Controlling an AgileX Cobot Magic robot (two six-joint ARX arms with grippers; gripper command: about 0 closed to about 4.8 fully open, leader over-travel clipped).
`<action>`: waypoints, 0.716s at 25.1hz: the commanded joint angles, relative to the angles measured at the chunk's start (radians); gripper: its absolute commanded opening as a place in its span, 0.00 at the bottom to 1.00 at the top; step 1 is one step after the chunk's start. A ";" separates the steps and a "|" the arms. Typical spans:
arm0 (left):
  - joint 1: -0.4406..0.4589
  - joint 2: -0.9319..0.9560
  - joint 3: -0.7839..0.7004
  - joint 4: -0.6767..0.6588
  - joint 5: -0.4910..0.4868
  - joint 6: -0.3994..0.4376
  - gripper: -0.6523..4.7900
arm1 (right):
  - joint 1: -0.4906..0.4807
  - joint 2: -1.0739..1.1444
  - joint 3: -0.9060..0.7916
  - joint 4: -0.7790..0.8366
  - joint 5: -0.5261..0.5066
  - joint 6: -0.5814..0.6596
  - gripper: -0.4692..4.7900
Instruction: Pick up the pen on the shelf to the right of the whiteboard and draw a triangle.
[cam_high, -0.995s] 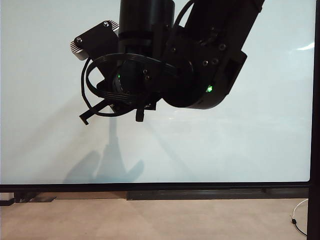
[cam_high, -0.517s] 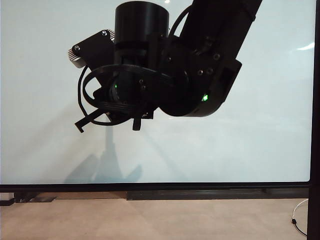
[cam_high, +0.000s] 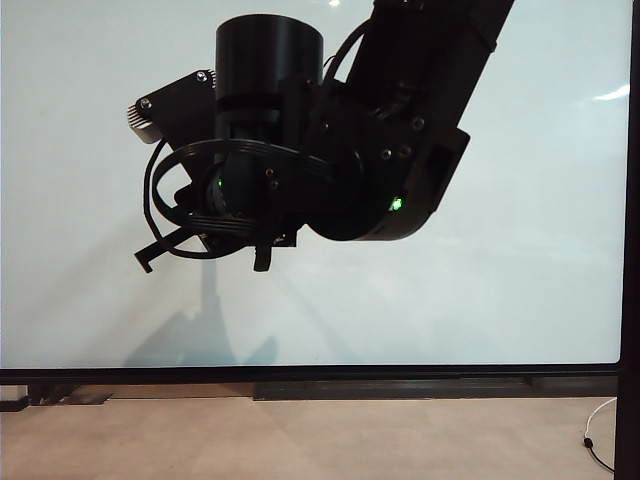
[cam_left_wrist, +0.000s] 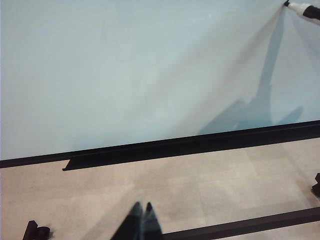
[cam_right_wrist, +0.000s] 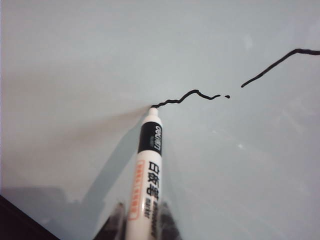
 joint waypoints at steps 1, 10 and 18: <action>0.000 0.000 0.003 -0.006 0.004 0.001 0.11 | 0.000 -0.004 0.008 0.006 -0.003 0.021 0.08; 0.000 0.000 0.003 -0.006 0.004 0.001 0.11 | 0.035 -0.022 0.005 0.005 -0.007 0.062 0.08; 0.000 0.000 0.003 -0.006 0.004 0.001 0.11 | 0.023 -0.189 -0.155 0.004 -0.169 0.233 0.08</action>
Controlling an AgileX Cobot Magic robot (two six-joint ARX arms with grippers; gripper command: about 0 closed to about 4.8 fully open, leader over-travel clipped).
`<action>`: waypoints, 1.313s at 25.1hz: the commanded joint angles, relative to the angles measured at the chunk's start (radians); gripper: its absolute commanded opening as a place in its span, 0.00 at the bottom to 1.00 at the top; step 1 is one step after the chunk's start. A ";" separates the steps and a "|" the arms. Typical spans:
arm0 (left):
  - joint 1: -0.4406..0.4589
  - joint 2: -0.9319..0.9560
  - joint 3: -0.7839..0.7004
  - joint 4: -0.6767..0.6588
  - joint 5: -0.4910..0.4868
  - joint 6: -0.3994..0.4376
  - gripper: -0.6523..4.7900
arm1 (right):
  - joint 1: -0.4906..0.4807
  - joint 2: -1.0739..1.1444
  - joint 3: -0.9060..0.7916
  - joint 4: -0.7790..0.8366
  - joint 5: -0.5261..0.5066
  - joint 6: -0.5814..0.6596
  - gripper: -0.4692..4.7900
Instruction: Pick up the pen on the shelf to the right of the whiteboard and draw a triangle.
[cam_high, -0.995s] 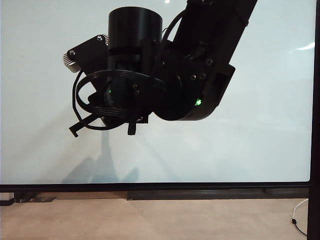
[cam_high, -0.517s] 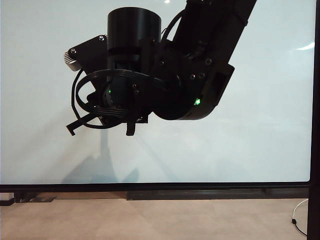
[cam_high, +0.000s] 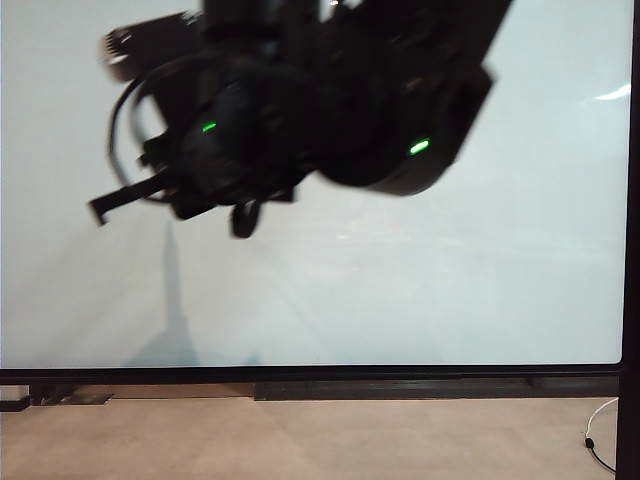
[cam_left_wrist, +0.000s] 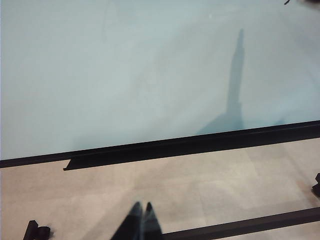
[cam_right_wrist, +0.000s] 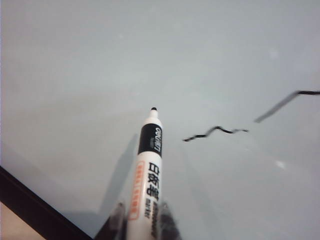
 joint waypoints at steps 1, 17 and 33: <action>0.000 0.000 0.003 -0.006 0.004 0.001 0.11 | -0.073 -0.111 -0.106 -0.002 -0.200 0.214 0.08; 0.000 0.000 0.003 -0.006 0.003 0.001 0.11 | -0.323 -0.171 -0.135 -0.127 -0.788 0.636 0.08; 0.000 0.000 0.003 -0.006 0.003 0.001 0.11 | -0.346 -0.170 0.000 -0.367 -0.722 0.552 0.08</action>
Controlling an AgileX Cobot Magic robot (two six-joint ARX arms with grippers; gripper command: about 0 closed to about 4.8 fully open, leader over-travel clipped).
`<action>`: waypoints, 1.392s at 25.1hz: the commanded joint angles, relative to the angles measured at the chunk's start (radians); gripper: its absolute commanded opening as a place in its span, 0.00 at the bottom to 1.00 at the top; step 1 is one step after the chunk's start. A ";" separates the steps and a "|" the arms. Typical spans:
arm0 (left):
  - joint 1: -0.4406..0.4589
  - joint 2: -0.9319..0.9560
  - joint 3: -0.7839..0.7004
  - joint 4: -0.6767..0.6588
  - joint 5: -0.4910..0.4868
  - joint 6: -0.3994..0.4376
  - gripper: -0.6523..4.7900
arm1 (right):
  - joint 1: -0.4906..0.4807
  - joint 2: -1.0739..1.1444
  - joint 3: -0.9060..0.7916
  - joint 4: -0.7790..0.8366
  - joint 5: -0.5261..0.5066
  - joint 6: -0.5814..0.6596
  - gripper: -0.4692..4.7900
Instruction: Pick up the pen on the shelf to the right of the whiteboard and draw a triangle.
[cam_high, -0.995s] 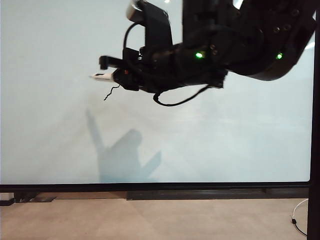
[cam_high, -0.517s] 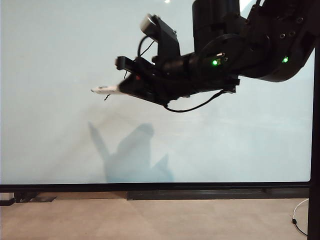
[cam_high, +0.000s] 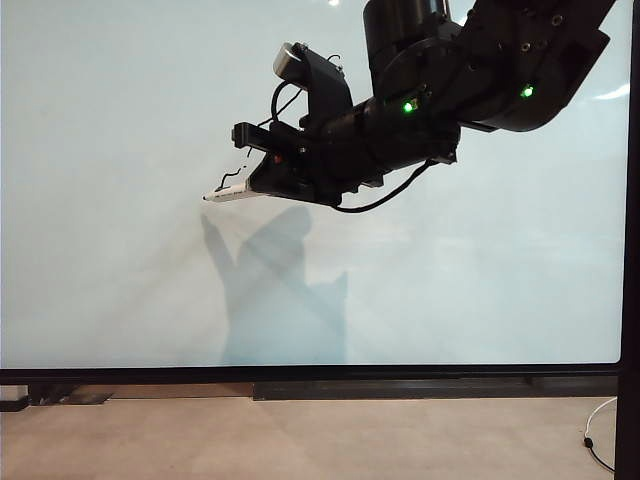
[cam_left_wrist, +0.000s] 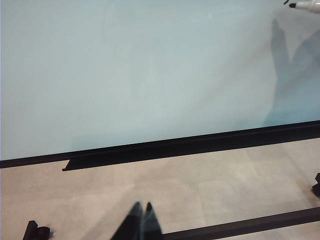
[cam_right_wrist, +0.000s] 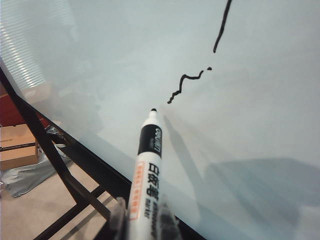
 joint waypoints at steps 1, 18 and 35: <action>0.000 0.000 0.003 -0.006 0.004 0.001 0.11 | -0.005 -0.005 0.006 0.014 0.007 -0.005 0.08; 0.000 0.000 0.003 -0.006 0.004 0.001 0.11 | -0.018 0.020 0.043 -0.001 0.025 -0.004 0.08; 0.000 0.000 0.003 -0.006 0.003 0.001 0.11 | -0.062 0.017 0.037 -0.014 0.050 -0.022 0.08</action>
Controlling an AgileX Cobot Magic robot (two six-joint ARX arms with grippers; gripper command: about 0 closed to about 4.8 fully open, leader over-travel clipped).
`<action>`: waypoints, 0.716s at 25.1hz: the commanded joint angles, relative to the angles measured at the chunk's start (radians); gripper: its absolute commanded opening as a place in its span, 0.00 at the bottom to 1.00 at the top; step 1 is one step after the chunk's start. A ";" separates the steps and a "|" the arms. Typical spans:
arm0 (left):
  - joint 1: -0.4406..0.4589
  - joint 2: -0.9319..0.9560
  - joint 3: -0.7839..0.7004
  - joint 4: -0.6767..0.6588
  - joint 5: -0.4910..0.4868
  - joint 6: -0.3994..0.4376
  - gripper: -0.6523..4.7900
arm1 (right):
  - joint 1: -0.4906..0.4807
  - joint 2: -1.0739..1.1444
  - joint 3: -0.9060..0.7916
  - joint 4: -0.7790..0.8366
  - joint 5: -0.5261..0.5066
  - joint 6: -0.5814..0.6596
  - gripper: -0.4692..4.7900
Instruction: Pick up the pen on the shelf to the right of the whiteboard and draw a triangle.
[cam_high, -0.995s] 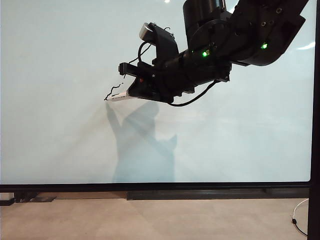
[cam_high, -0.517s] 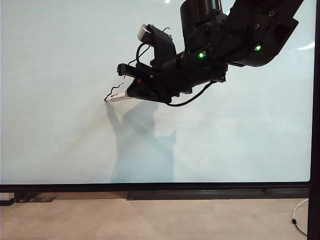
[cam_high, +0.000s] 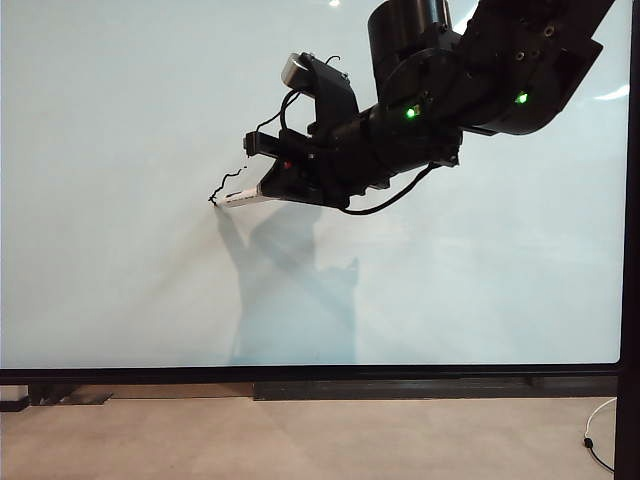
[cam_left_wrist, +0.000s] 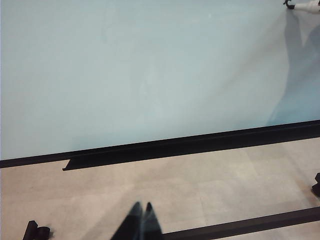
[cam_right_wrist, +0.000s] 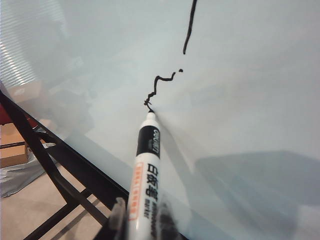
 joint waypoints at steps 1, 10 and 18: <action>0.000 0.000 0.003 -0.006 0.004 0.001 0.11 | -0.019 -0.008 -0.004 0.014 0.046 -0.005 0.08; 0.000 0.000 0.003 -0.006 0.003 0.001 0.11 | -0.063 -0.041 -0.042 0.029 0.046 -0.013 0.08; 0.000 0.000 0.003 -0.006 0.004 0.001 0.11 | -0.084 -0.068 -0.079 0.052 0.063 -0.029 0.08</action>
